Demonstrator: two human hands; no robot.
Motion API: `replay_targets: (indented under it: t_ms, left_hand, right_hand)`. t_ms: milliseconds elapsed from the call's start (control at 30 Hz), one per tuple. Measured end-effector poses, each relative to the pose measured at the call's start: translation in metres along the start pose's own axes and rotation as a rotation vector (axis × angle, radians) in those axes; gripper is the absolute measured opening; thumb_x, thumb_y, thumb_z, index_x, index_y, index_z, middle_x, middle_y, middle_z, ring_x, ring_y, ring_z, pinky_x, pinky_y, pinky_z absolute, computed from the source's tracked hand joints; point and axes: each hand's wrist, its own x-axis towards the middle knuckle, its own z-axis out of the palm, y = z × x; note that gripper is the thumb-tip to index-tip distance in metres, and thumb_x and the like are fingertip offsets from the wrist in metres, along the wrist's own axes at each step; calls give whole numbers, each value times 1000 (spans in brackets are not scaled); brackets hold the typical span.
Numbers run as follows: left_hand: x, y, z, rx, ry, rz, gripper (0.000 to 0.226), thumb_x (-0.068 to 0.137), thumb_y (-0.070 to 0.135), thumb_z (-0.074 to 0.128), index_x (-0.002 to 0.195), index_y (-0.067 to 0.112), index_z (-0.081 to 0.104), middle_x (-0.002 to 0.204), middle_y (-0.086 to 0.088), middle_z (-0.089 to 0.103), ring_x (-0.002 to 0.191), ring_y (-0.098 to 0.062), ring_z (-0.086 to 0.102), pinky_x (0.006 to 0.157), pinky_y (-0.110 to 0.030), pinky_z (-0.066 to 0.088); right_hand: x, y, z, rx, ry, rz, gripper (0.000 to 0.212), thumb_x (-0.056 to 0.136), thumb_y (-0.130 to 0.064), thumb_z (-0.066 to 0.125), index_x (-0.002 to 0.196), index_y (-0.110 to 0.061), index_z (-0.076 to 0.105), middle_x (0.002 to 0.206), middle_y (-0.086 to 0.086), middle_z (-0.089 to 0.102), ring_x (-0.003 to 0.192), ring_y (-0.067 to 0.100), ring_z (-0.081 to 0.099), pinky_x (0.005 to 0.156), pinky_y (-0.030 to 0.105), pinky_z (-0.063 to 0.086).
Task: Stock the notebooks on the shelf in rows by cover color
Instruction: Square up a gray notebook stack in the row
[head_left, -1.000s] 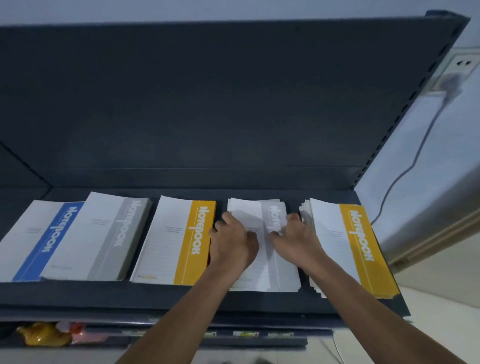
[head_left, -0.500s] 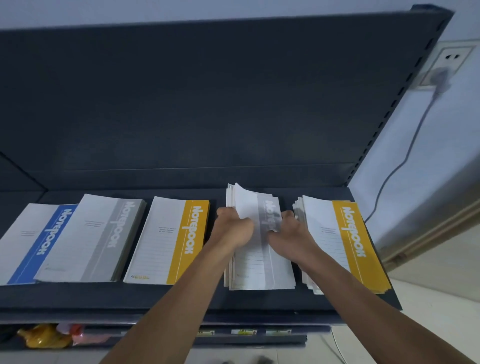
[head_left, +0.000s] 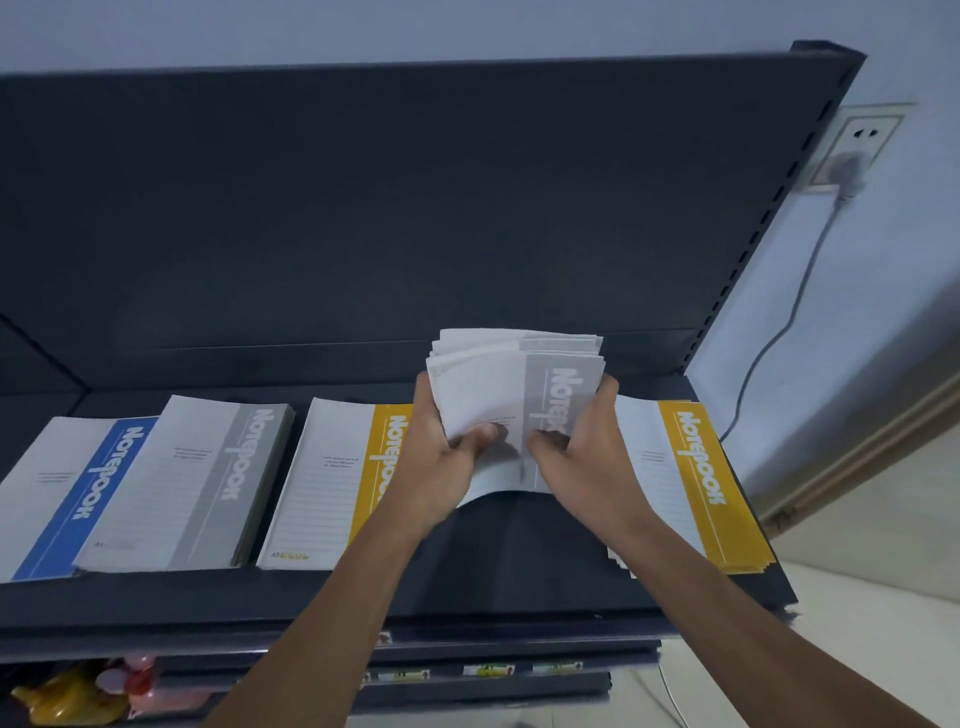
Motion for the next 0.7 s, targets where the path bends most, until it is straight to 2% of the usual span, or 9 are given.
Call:
replay_targets:
  t_ms: [133, 200, 367, 467, 533, 633, 700]
  left_hand:
    - [-3, 1, -8, -16, -36, 28, 74, 86, 10, 77, 144, 31, 36, 124, 18, 62, 120, -4, 59, 101, -33, 52]
    - [-5, 3, -9, -52, -36, 47, 81, 84, 7, 78, 148, 29, 35, 126, 14, 64, 122, -8, 59, 102, -33, 50]
    - [-10, -7, -4, -105, -28, 7, 75, 74, 24, 74, 141, 28, 41, 123, 12, 64, 118, -8, 60, 100, -35, 51]
    - [-13, -17, 0, -79, 33, -6, 57, 90, 20, 71, 138, 27, 41, 125, 14, 58, 115, -1, 58, 95, -26, 51]
    - [-12, -24, 3, 28, 93, 44, 51, 96, 24, 66, 139, 27, 39, 127, 17, 54, 117, 4, 54, 93, -19, 50]
    - [-10, -32, 8, 207, 200, 123, 54, 94, 41, 64, 140, 25, 41, 131, 11, 50, 121, -3, 49, 93, -14, 47]
    - [-10, -32, 12, 314, 240, 134, 59, 93, 50, 62, 142, 24, 42, 131, 9, 48, 118, -1, 45, 86, -3, 41]
  right_hand:
    - [-11, 3, 4, 33, -1, -34, 60, 83, -11, 71, 127, -32, 34, 113, -13, 58, 104, 4, 61, 80, 26, 57]
    - [-13, 4, 5, 40, 23, -50, 65, 83, -10, 72, 132, -33, 36, 114, -17, 58, 105, 0, 60, 80, 24, 56]
    - [-16, 4, 8, 56, 43, -35, 65, 83, -5, 71, 131, -34, 38, 110, -20, 59, 100, -11, 57, 75, 17, 52]
    - [-20, 5, 10, 40, 50, -38, 59, 85, -3, 70, 130, -27, 41, 108, -21, 59, 97, -18, 55, 74, 7, 49]
    - [-22, 6, 12, 22, 58, -41, 58, 87, -2, 67, 132, -27, 40, 109, -24, 58, 100, -17, 54, 76, 10, 52]
    - [-26, 8, 12, -38, 75, -54, 47, 93, -2, 60, 129, -25, 40, 102, -28, 52, 95, -25, 50, 68, 3, 47]
    - [-26, 10, 11, -66, 83, -50, 45, 96, -4, 59, 127, -29, 38, 103, -28, 51, 93, -19, 54, 66, 3, 47]
